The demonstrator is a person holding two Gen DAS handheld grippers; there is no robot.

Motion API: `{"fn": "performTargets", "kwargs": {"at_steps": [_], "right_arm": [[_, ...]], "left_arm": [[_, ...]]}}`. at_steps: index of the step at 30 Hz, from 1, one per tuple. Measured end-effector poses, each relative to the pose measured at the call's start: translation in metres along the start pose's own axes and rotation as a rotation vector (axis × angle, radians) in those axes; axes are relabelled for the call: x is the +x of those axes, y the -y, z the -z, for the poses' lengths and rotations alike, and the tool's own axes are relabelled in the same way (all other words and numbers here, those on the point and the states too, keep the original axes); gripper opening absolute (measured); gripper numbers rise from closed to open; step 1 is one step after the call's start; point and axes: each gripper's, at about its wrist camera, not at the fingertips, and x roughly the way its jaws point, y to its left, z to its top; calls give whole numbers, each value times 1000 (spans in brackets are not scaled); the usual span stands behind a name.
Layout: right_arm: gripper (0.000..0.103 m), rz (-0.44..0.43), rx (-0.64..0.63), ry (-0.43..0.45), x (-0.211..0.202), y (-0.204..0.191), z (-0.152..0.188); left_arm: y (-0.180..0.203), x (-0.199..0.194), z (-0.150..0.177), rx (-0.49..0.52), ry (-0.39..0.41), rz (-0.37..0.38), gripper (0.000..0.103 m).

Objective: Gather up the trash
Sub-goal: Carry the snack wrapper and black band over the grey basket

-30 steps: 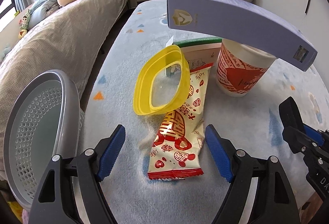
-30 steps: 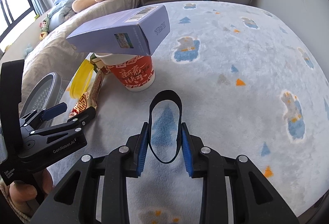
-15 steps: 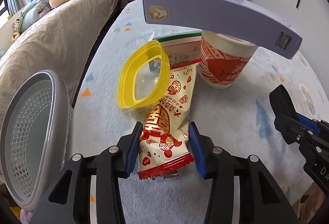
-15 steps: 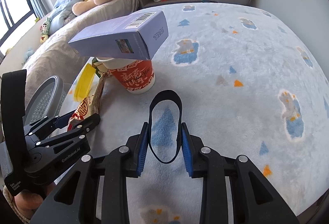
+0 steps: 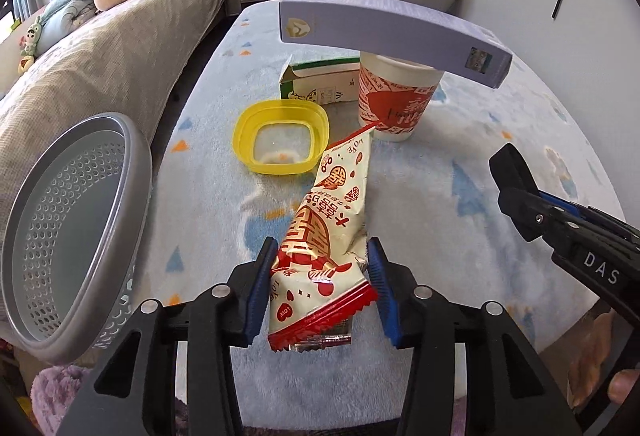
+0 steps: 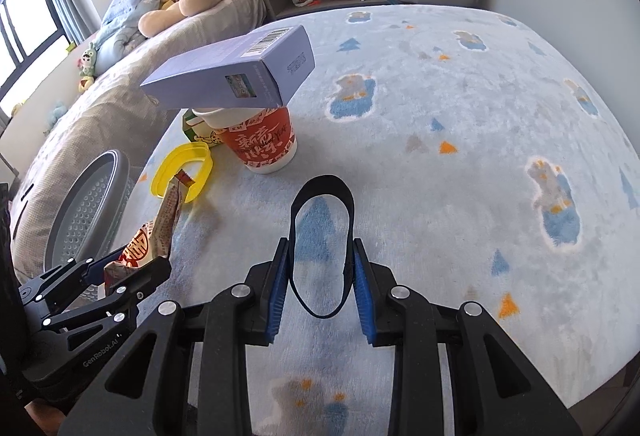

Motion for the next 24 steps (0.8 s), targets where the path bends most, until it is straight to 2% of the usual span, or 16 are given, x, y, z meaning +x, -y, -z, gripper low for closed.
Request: {"fn": "performTargets", "kwargs": {"at_steps": [14,24], "right_arm": [[30,-18,-48,26,-26,-27,9],[30,-77,-133,28,-25,-81,2]], "left_arm": [[-28,-51,2,-61,116,2,44],[-83,-68,6,-154,165,-62,44]]}}
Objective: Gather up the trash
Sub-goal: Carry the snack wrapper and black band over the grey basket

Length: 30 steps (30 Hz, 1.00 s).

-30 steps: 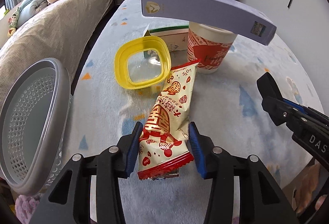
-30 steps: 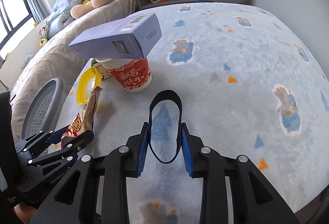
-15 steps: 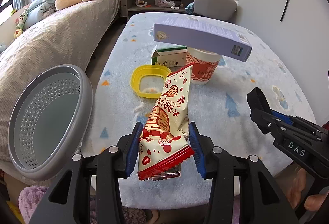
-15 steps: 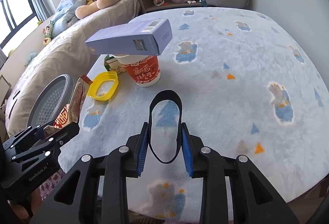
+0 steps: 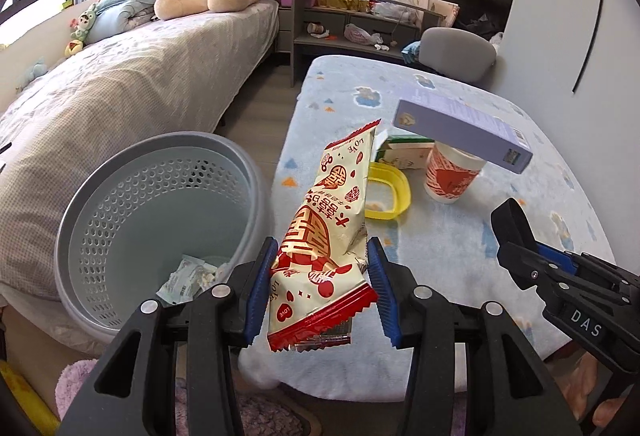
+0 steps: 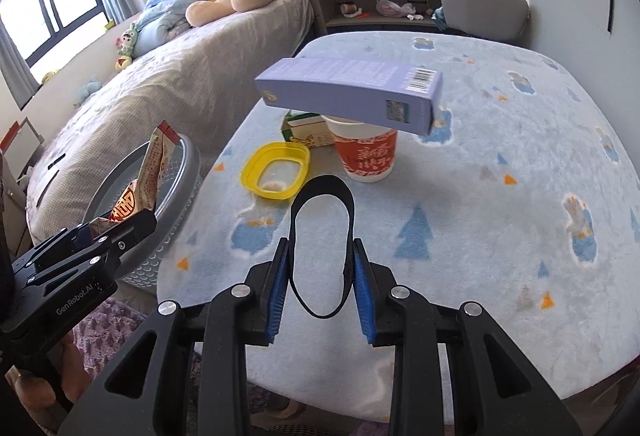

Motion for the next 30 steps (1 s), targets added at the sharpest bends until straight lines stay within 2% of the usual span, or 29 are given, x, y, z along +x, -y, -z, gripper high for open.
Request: {"fn": "performTargets", "kwargs": {"at_steps": [11,30], "right_arm": [[30,-94,-94,-38,35,-69,-19],[32,-228,-238,-97,98,-170,-51]], "left_arm": [[-73,3,-3,-98,-2,-88,44],[-166,29,-12,-183,-47,-203,44]]}}
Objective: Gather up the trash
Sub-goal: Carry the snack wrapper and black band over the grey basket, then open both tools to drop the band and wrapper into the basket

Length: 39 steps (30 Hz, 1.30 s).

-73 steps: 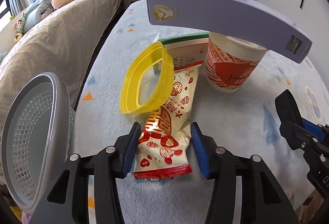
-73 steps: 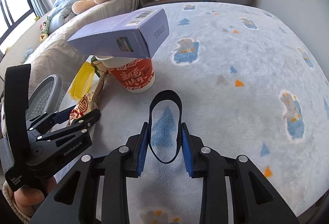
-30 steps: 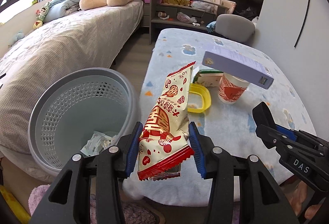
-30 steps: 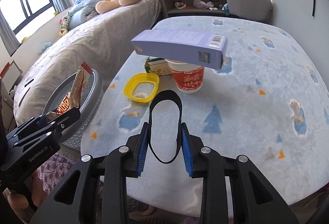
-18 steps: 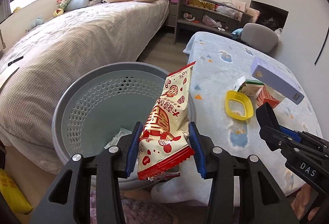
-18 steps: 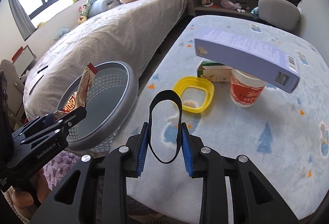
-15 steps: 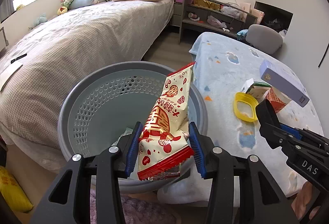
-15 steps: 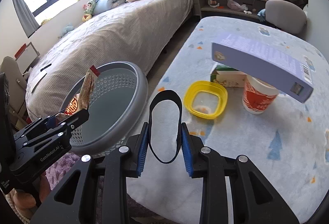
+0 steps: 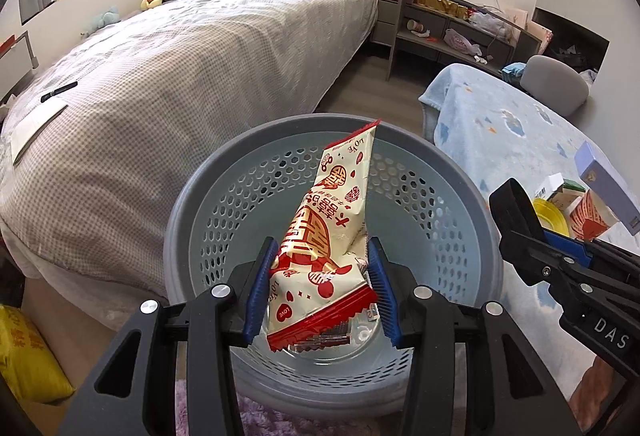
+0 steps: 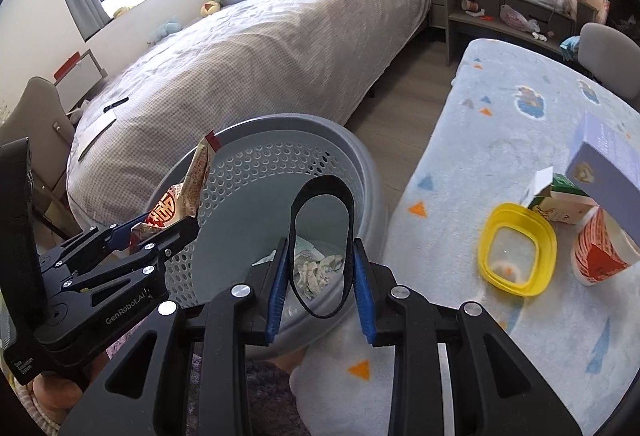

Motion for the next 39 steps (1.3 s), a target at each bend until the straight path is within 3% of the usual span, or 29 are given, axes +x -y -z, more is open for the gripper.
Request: {"fn": "performTargets", "kwargs": {"at_steps": [18,22,29,39], "right_arm": [[33,-26,-56,-9,34,-28,-21],[50,-18,-60,-5,34,-27,-21],[55,-6,-57,11,29,-24,-20],[58,-5,-52,16,23,-23,-19]], "left_arm": [[-21,18,-9,-10,-17,-83,48],[-22,15,-10,-17,-8,-92,61],[-24,10,-9,-27,-4,-112,68],[-26,4,-7,-37,0,-121,69]]}}
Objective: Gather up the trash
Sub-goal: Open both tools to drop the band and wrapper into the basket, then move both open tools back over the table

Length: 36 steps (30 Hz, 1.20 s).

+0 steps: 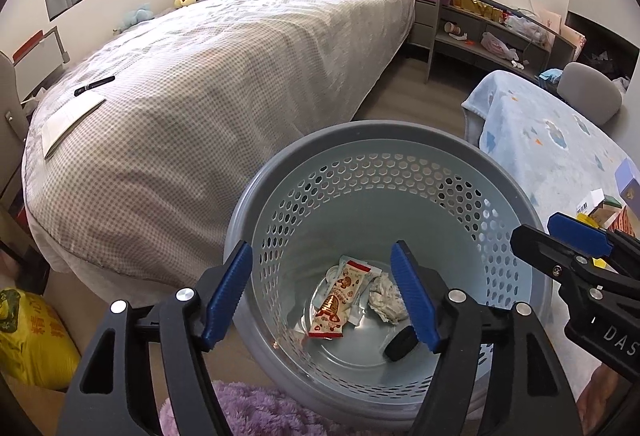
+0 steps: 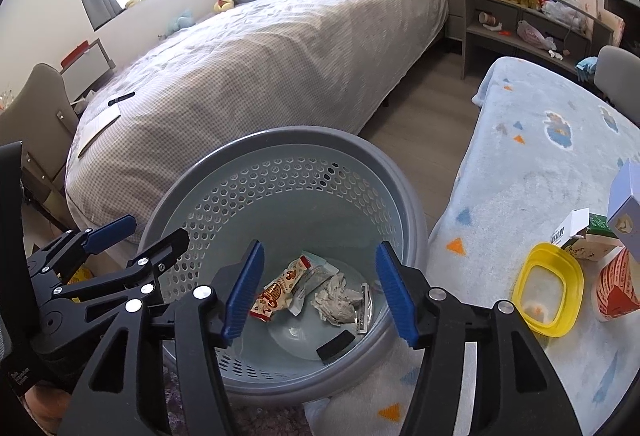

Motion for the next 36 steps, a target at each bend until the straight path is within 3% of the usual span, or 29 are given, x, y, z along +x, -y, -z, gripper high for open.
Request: {"fn": "performTargets", "kwargs": {"at_steps": [20,36], "right_arm": [[60,2,24,14,-17,5,9],[60,25,54,41,-48,21,24]], "left_arm": [[1,-15,7,0,12,-10,73],[29,-38,13,39,28,19,76]]}}
